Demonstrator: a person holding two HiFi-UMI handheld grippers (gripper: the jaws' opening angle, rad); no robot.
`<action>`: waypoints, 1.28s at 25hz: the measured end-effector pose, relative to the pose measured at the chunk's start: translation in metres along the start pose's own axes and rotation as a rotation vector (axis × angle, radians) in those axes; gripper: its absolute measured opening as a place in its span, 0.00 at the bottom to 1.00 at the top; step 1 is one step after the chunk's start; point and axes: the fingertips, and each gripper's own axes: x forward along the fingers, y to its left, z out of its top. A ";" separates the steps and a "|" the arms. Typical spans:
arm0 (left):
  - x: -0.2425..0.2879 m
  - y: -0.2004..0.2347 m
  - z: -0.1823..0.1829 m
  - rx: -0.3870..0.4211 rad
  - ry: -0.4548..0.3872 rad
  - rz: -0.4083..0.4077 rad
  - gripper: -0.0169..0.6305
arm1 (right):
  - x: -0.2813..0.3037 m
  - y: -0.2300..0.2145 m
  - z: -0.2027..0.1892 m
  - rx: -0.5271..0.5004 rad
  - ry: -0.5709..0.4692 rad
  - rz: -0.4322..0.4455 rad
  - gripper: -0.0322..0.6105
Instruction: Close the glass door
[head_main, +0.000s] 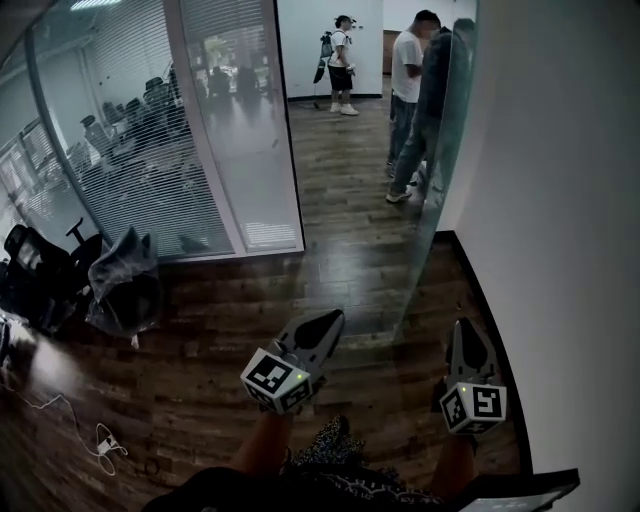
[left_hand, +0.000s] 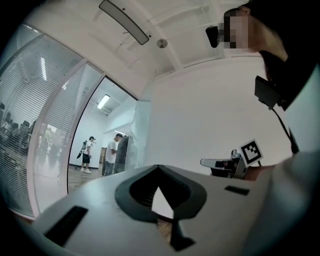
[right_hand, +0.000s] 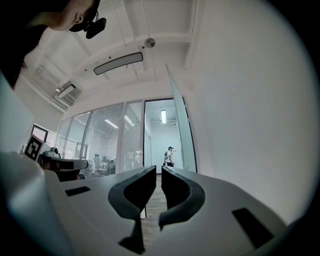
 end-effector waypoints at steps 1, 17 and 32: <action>0.010 0.006 -0.001 0.003 -0.001 -0.009 0.02 | 0.009 -0.005 -0.001 0.003 0.000 -0.008 0.07; 0.123 0.108 0.004 0.019 -0.011 -0.090 0.02 | 0.157 -0.040 -0.015 0.024 0.006 -0.047 0.14; 0.197 0.155 0.006 0.043 0.010 0.032 0.02 | 0.272 -0.102 -0.037 0.071 0.059 0.038 0.18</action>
